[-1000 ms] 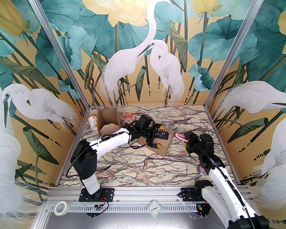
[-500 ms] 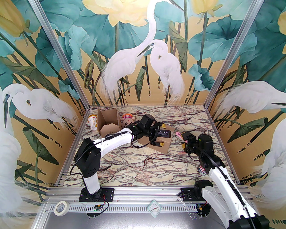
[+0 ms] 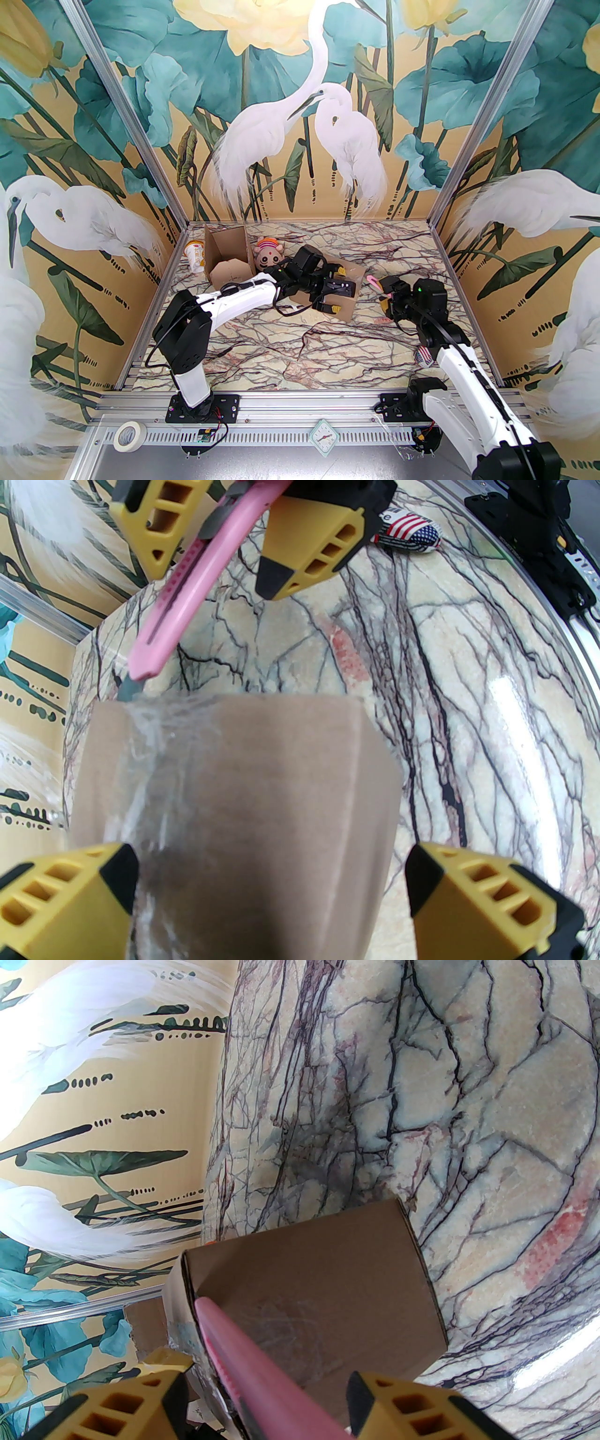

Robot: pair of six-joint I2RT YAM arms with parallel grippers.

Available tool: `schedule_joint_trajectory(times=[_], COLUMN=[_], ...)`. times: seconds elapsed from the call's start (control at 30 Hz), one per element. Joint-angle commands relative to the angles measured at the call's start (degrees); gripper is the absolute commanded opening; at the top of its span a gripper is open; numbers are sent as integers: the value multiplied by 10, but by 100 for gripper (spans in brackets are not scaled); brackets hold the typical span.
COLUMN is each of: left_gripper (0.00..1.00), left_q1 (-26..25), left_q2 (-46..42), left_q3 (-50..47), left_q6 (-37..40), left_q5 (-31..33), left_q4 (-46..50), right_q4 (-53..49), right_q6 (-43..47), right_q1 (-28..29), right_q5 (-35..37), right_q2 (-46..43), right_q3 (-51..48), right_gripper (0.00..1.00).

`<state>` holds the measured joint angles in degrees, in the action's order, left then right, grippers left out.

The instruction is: Unpack the express box

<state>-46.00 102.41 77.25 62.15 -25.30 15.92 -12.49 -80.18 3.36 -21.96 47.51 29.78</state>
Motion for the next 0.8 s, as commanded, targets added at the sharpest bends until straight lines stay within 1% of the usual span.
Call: schedule_joint_trajectory(times=[0.0,0.2,0.47,0.67,0.7,0.77], left_gripper=[99,99,99,99,99,99], left_q1=[-1,-1,-1,-3,-3,-3], left_q2=[-18,-31,-46,-48,-48,-51], left_q3=[-15,-33,-54,-58,-59,-63], left_q6=[-11,-27,-52,-61,-62,-65], left_q5=[-14,-14,-11,-5,-3,-1], left_q4=[-15,-27,-46,-57,-58,-64], right_q4=[11,24,68,123,128,146], right_q6=[-10,-17,-20,-9,-7,-2], right_q1=[-4,-5,-8,-8,-8,-9], right_q5=[39,84,108,107,108,105], right_q2=[-10,-8,29,61,64,70], right_q3=[-7,-16,-12,-9,-9,-9], right_gripper=[0,0,0,10,13,24])
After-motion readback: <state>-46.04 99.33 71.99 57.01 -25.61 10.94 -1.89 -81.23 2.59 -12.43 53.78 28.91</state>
